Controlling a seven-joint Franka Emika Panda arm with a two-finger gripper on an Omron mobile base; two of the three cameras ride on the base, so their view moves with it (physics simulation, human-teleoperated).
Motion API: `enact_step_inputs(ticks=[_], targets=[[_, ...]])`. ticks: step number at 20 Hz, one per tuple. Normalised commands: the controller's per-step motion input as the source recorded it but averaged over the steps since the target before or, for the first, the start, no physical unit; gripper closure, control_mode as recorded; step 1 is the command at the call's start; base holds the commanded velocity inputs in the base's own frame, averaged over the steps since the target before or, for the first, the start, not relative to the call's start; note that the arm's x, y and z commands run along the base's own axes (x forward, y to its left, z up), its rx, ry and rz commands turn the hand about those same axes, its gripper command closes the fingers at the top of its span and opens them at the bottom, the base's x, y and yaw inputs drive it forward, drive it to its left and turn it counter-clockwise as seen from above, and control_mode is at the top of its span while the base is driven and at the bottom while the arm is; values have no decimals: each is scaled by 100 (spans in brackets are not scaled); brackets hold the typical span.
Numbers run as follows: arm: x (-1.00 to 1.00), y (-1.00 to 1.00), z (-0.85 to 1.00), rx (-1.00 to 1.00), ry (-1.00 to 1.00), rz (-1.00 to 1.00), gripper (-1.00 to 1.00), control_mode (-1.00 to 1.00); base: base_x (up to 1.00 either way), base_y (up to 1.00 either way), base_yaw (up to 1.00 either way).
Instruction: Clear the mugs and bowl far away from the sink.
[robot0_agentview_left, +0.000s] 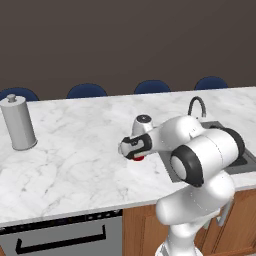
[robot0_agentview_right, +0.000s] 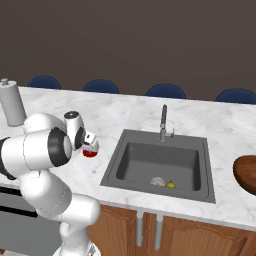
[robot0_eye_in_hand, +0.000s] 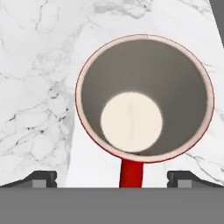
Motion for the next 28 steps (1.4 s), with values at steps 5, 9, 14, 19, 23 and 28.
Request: enact_step_inputs(ticks=[5,9,14,19,23,28], targets=[[20,0,-20,0,3,0,-100,-100,0,0,0],[29,0,-11,0,4,-3,-100,-100,0,0,0],[5,0,0,0,0,-2,-100,-100,0,0,0],[0,0,-1,0,0,-2,100,-100,0,0,0],[-9,0,-5,0,0,-1,100,-100,0,0,0],[3,-5,-39,0,3,0,100,-100,0,0,0]])
